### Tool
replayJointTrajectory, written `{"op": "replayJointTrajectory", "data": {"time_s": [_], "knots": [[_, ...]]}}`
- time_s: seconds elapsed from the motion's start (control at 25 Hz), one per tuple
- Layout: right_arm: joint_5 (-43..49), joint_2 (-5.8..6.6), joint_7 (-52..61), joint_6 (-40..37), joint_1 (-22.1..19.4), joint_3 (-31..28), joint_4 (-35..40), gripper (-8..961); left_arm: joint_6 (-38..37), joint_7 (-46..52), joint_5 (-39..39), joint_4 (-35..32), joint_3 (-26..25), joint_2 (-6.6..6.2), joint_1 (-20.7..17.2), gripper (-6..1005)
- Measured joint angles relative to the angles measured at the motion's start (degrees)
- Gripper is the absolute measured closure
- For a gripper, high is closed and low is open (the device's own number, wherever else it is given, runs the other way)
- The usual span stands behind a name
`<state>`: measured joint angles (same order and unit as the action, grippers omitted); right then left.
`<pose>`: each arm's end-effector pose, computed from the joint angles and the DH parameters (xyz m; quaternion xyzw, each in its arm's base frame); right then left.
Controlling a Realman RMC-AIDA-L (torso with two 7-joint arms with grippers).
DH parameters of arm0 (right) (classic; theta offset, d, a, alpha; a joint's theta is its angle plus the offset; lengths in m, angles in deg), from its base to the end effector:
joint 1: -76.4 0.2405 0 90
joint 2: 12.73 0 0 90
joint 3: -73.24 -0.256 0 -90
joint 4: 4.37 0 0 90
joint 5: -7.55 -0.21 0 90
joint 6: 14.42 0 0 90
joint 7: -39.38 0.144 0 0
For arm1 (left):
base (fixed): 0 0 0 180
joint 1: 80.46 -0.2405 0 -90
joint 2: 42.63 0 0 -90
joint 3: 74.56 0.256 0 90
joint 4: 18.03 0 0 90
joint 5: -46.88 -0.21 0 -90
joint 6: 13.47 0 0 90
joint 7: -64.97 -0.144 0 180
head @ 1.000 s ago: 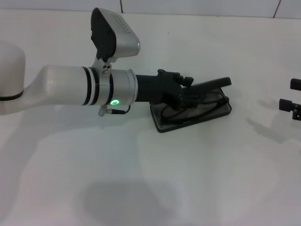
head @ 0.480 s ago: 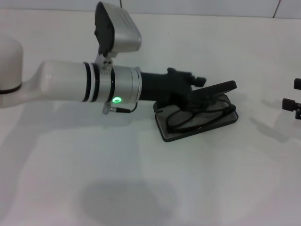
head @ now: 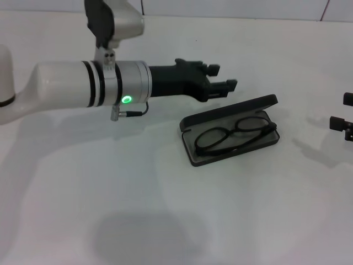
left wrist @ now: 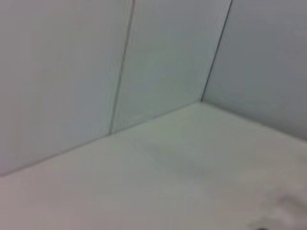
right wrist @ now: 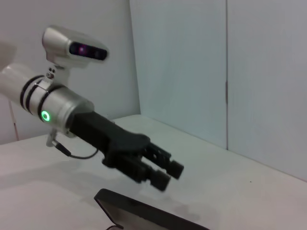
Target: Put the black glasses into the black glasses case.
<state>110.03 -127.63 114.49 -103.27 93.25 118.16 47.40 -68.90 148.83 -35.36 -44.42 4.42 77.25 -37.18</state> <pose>0.3009 0.3043 0.0720 -0.9297 0.1565 0.2195 0.2510 -0.1779 0.3925 -0.0898 -0.9375 -0.2311 -0.2089 0.1550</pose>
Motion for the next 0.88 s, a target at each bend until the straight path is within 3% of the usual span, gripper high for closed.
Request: {"op": "replayJointTrajectory", "data": {"time_s": [0.64, 0.88], "knots": [[0.75, 0.15, -0.05, 0.86, 0.12, -0.36, -0.35, 311, 2.15, -1.87, 0.02, -1.39, 13.5, 0.52, 0.36, 408], [0.28, 0.21, -0.63, 0.08, 0.19, -0.38, -0.69, 311, -1.36, -6.27, 7.52, -2.62, 13.14, 0.12, -1.35, 399]]}}
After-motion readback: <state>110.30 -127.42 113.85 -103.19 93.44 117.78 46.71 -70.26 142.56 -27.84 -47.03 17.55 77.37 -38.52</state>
